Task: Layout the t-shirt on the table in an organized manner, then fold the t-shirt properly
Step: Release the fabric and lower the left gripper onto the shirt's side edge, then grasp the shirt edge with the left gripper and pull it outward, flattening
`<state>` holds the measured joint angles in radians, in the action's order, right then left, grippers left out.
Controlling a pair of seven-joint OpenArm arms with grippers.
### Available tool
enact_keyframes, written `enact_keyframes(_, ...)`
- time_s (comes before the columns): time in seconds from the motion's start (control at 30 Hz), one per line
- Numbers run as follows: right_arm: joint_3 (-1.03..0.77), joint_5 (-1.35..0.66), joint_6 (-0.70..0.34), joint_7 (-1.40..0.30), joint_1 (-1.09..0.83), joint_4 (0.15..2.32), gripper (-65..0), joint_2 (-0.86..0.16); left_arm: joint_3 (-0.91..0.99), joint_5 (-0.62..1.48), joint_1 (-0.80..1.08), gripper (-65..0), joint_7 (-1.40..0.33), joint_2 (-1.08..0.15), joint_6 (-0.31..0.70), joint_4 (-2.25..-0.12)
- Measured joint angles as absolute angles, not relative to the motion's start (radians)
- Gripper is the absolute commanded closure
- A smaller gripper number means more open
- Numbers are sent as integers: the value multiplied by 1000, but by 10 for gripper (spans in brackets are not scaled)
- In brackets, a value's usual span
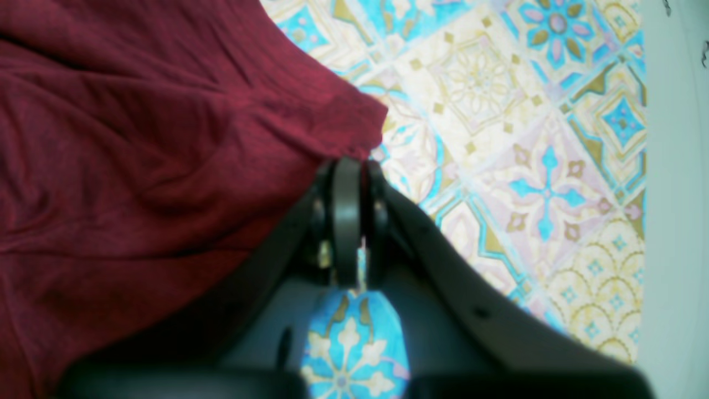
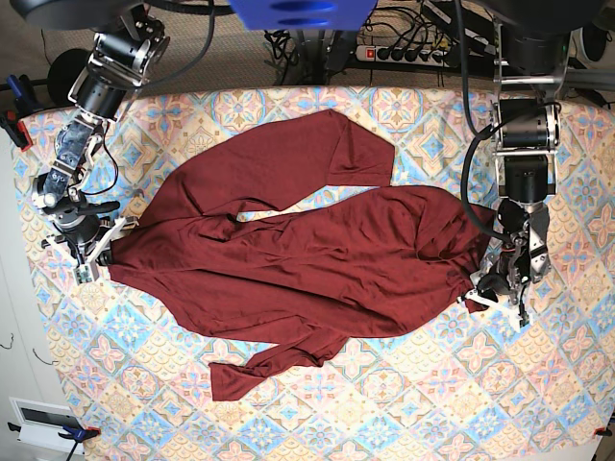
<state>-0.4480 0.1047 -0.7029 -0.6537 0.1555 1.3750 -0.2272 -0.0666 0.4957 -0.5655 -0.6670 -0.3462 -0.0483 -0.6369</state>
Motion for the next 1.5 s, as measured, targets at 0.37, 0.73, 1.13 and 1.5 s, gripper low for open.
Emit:
enact_keyframes(0.37,-448,106,-704,-658,147,1393,0,-225,-78,522,-705,0,-501,-365,-116,-583)
enact_keyframes(0.73,-448,102,-703,-656,128,1468,0,-224,-82,518,-764,-37,-503,-453,-205,-585)
enact_keyframes(1.13,-448,101,-703,-656,130,1469,0,-221,-80,624,-631,-383,-874,-413,-183,-741)
enact_keyframes(1.5,-448,101,-703,-655,130,1469,0,-221,-86,642,-567,-512,-905,-376,-183,-781)
